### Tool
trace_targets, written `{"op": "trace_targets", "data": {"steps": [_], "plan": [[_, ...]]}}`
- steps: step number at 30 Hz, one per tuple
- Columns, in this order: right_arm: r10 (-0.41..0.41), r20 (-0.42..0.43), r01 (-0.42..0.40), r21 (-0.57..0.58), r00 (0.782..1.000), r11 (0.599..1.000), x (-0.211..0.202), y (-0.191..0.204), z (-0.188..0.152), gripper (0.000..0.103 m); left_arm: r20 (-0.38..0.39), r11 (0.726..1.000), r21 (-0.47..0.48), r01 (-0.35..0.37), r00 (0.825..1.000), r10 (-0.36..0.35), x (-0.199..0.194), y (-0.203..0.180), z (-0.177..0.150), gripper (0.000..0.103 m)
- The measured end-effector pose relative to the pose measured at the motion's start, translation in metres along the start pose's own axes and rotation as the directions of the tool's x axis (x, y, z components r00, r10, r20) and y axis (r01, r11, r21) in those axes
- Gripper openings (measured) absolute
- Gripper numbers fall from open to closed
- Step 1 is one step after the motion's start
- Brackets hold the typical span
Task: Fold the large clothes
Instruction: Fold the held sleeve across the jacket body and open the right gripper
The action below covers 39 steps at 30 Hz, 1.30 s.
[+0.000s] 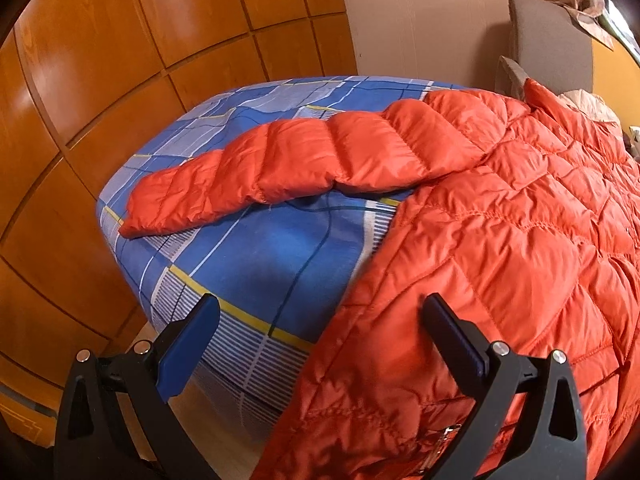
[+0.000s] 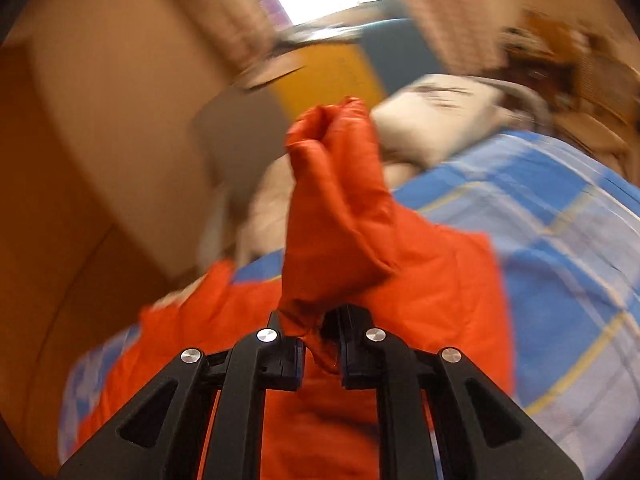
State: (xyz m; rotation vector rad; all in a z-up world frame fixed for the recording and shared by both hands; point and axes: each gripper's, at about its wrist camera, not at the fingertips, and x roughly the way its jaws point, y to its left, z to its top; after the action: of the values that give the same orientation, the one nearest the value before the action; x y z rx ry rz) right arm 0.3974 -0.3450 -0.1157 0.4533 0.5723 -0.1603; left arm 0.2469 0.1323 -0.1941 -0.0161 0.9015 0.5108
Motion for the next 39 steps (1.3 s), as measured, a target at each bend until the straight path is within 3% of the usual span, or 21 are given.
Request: {"op": "trace_targets", "data": {"steps": [3, 8, 15, 18, 19, 21, 22, 23, 25, 27, 28, 30, 32, 33, 34, 36, 39], "plan": [[0.046, -0.068, -0.053, -0.094, 0.997, 0.994, 0.028, 0.053, -0.018, 0.012, -0.003, 1.0, -0.015, 0.003, 1.0, -0.003, 0.0, 0.005, 0.0, 0.101], [0.058, -0.178, -0.099, -0.232, 0.982, 0.968, 0.068, 0.116, -0.055, 0.012, -0.021, 0.998, -0.05, 0.029, 0.999, -0.03, 0.0, 0.014, -0.004, 0.101], [0.051, -0.284, -0.158, -0.37, 0.957, 0.915, 0.101, 0.148, -0.091, 0.012, -0.032, 0.997, -0.073, 0.035, 0.999, -0.038, 0.002, 0.019, -0.005, 0.101], [0.09, -0.367, -0.229, -0.357, 0.926, 0.906, 0.113, 0.151, -0.1, 0.012, -0.041, 0.995, -0.086, 0.042, 0.998, -0.046, 0.003, 0.021, -0.005, 0.101], [0.093, -0.393, -0.246, -0.36, 0.915, 0.9, 0.114, 0.149, -0.103, 0.021, -0.042, 0.995, -0.086, 0.041, 0.998, -0.045, 0.003, 0.021, -0.006, 0.101], [0.093, -0.434, -0.273, -0.373, 0.896, 0.887, 0.112, 0.153, -0.107, 0.05, -0.043, 0.996, -0.082, 0.041, 0.998, -0.044, 0.003, 0.02, -0.007, 0.101], [0.111, -0.442, -0.296, -0.373, 0.89, 0.879, 0.106, 0.155, -0.107, 0.073, -0.043, 0.996, -0.078, 0.042, 0.998, -0.045, 0.002, 0.019, -0.007, 0.101], [0.127, -0.437, -0.309, -0.376, 0.89, 0.874, 0.099, 0.157, -0.108, 0.079, -0.041, 0.996, -0.074, 0.041, 0.998, -0.044, 0.002, 0.018, -0.007, 0.101], [0.176, -0.42, -0.344, -0.368, 0.89, 0.864, 0.072, 0.155, -0.105, 0.079, -0.035, 0.997, -0.066, 0.036, 0.999, -0.039, 0.001, 0.016, -0.008, 0.101], [0.22, -0.367, -0.346, -0.324, 0.904, 0.881, 0.045, 0.139, -0.098, 0.079, -0.039, 0.997, -0.067, 0.04, 0.998, -0.043, 0.001, 0.016, -0.008, 0.101], [0.221, -0.336, -0.33, -0.312, 0.916, 0.891, 0.034, 0.131, -0.094, 0.079, -0.035, 0.996, -0.076, 0.051, 0.998, -0.054, -0.001, 0.016, -0.007, 0.101], [0.159, -0.232, -0.224, -0.292, 0.96, 0.93, 0.009, 0.107, -0.08, 0.079, -0.027, 0.994, -0.079, 0.072, 0.997, -0.075, -0.006, 0.013, -0.005, 0.101], [0.018, -0.123, -0.049, -0.255, 0.992, 0.966, -0.008, 0.075, -0.067, 0.079, -0.019, 0.994, -0.069, 0.087, 0.996, -0.088, -0.011, 0.009, -0.002, 0.101], [-0.086, -0.075, 0.066, -0.231, 0.993, 0.971, -0.013, 0.057, -0.06, 0.079, -0.011, 0.994, -0.056, 0.092, 0.996, -0.093, -0.014, 0.005, 0.0, 0.101], [-0.229, -0.037, 0.218, -0.192, 0.973, 0.957, -0.015, 0.034, -0.051, 0.079, -0.005, 0.995, -0.043, 0.091, 0.996, -0.091, -0.016, 0.002, 0.002, 0.101], [-0.372, -0.032, 0.366, -0.126, 0.928, 0.922, -0.011, -0.002, -0.041, 0.079, 0.01, 0.998, -0.004, 0.06, 0.998, -0.06, -0.019, -0.007, 0.004, 0.101], [-0.454, -0.071, 0.449, -0.074, 0.888, 0.89, 0.002, -0.036, -0.033, 0.079, 0.012, 0.999, 0.023, 0.043, 0.999, -0.044, -0.021, -0.016, 0.007, 0.101]]}}
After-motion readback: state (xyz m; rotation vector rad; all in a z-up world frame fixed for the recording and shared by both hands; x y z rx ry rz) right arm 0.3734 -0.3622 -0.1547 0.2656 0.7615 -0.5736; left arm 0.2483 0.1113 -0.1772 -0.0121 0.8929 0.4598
